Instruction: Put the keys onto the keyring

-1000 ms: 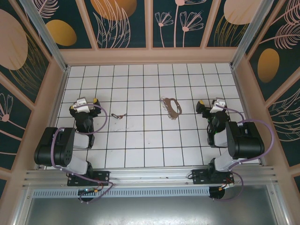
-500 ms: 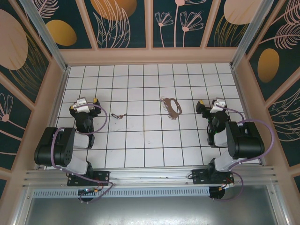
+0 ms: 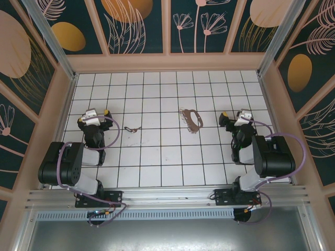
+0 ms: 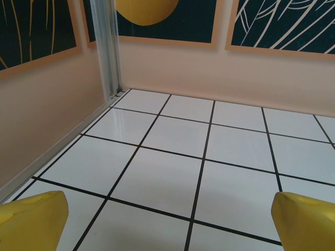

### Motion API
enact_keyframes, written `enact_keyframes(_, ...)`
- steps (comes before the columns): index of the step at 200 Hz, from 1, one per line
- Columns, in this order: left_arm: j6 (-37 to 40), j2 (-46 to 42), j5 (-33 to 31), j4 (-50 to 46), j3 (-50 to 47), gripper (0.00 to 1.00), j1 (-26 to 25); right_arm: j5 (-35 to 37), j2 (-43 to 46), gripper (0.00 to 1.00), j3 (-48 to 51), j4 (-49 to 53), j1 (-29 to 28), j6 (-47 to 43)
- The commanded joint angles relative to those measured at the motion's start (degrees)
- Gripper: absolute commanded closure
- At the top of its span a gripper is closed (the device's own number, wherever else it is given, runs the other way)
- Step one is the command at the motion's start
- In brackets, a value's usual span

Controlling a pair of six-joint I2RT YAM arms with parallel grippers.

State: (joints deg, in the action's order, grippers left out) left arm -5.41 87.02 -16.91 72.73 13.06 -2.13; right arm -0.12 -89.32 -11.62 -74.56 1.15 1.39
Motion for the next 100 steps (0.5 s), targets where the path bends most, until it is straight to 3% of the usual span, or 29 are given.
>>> enact_keyframes(1,-0.48,0.02,0.39,2.07,-0.5,0.01,0.29,-0.58,0.0,0.01,-0.95,-0.75,0.42,-0.77)
enact_keyframes(100,-0.48,0.08,0.38,1.98,-0.46,0.01,0.27,-1.29,0.01,0.01,-1.0,-0.7,0.83,-0.46)
